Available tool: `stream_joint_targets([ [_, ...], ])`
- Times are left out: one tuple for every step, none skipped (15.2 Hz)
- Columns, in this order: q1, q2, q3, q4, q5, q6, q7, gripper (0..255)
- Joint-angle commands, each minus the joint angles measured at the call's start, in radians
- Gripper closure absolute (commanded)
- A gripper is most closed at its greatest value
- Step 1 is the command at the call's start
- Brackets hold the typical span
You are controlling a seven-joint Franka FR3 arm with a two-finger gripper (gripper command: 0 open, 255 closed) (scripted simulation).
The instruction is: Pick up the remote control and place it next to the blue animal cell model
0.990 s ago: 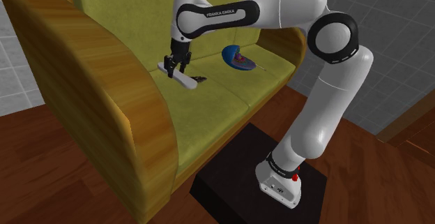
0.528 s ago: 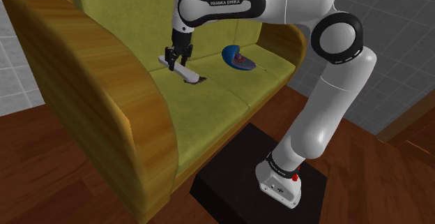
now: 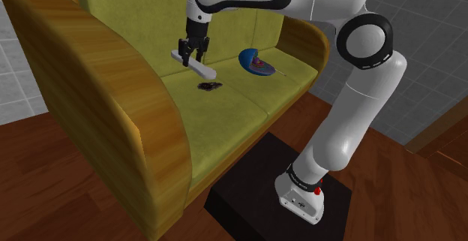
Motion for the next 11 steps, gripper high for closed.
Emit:
stream_joint_targets([
  [0.000,0.000,0.000,0.026,0.000,-0.027,0.000,255],
  [0.000,-0.001,0.000,0.039,0.000,-0.040,0.000,255],
  [0.000,-0.001,0.000,0.053,0.000,-0.054,0.000,255],
  [0.000,-0.001,0.000,0.066,0.000,-0.067,0.000,255],
  [0.000,0.000,0.000,0.080,0.000,-0.081,0.000,255],
  [0.000,0.000,0.000,0.094,0.000,-0.094,0.000,255],
  [0.000,0.001,0.000,0.109,0.000,-0.108,0.000,255],
  [0.001,0.002,0.000,0.124,0.000,-0.122,0.000,255],
  [0.001,0.002,0.000,0.126,0.000,-0.124,0.000,255],
  [-0.012,-0.017,-0.009,0.101,0.003,-0.118,-0.022,255],
  [-0.024,-0.036,-0.019,0.078,0.005,-0.113,-0.044,255],
])
